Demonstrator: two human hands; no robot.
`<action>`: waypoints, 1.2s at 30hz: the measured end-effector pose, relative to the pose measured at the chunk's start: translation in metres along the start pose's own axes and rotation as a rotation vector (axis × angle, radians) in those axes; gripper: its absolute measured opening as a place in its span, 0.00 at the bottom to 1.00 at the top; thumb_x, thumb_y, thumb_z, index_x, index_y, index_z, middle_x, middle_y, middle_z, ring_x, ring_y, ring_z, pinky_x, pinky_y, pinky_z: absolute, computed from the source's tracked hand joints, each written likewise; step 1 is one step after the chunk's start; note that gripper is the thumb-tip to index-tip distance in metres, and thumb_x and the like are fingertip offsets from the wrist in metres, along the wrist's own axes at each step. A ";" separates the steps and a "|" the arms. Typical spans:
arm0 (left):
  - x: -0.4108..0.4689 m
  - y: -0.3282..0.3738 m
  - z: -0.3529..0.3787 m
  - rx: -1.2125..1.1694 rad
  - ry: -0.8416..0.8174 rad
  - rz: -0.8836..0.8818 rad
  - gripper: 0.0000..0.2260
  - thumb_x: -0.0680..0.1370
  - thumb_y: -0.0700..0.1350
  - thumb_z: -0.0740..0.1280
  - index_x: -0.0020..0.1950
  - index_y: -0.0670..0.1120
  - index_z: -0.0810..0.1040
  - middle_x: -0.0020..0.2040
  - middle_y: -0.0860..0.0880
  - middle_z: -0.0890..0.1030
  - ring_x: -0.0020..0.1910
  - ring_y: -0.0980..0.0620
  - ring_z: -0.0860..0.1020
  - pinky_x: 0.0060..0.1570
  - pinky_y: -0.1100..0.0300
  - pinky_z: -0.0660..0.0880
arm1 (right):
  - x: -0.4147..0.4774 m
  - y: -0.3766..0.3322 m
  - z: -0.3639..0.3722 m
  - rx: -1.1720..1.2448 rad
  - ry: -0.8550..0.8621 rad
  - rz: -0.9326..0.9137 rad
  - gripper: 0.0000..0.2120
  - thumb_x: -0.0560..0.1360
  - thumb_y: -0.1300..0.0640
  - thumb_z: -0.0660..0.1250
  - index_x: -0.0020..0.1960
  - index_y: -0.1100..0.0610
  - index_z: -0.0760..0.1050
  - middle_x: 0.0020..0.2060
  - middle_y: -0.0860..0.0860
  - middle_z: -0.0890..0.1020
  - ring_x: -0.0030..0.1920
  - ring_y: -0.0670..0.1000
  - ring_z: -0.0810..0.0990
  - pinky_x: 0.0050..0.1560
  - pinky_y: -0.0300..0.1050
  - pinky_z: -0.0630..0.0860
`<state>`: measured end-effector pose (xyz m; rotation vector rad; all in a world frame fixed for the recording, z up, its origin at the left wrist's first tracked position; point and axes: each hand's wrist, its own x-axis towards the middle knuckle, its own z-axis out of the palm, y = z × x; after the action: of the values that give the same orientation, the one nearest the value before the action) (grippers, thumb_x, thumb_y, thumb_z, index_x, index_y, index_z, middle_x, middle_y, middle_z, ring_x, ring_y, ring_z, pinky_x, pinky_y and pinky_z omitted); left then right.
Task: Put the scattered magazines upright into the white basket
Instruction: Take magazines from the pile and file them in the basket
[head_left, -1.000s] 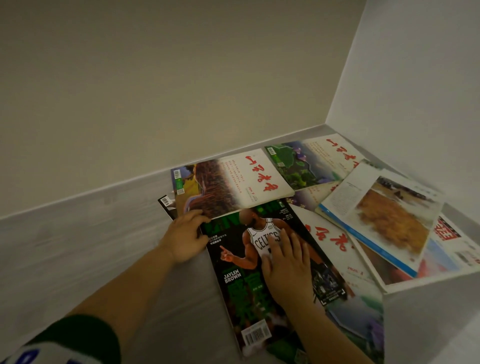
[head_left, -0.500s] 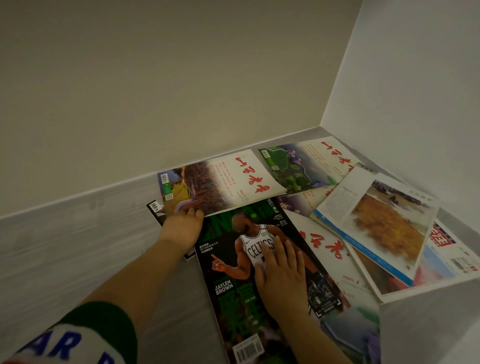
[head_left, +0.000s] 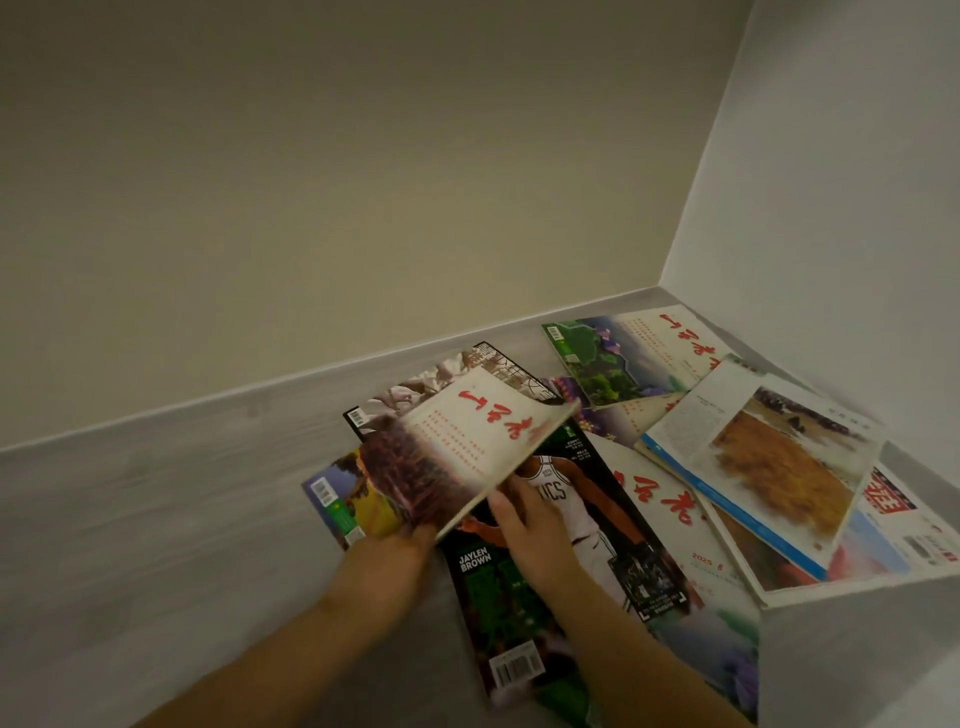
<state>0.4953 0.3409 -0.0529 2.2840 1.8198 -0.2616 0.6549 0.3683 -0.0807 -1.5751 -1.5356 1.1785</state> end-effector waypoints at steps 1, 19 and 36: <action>-0.009 0.002 0.002 -0.001 -0.010 -0.003 0.20 0.78 0.41 0.54 0.70 0.49 0.58 0.67 0.42 0.69 0.62 0.42 0.71 0.59 0.50 0.70 | -0.001 -0.009 0.007 0.147 -0.034 0.046 0.18 0.75 0.47 0.61 0.63 0.52 0.68 0.54 0.47 0.76 0.60 0.49 0.74 0.64 0.46 0.68; -0.102 -0.137 -0.004 -1.129 0.573 -0.600 0.25 0.75 0.39 0.63 0.70 0.41 0.58 0.70 0.39 0.65 0.67 0.40 0.66 0.66 0.49 0.65 | -0.024 -0.121 0.062 0.238 0.070 -0.115 0.14 0.75 0.68 0.57 0.60 0.64 0.71 0.55 0.60 0.78 0.49 0.53 0.76 0.49 0.42 0.75; -0.299 -0.334 -0.043 -1.028 1.088 -0.483 0.13 0.78 0.40 0.58 0.61 0.44 0.73 0.51 0.50 0.77 0.45 0.56 0.75 0.46 0.66 0.71 | -0.099 -0.266 0.324 0.163 -0.169 -0.346 0.13 0.76 0.66 0.58 0.59 0.60 0.73 0.47 0.50 0.78 0.47 0.49 0.76 0.44 0.37 0.73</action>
<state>0.1038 0.1441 0.0505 1.1991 2.0464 1.7028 0.2587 0.2563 0.0469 -1.0740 -1.6904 1.2238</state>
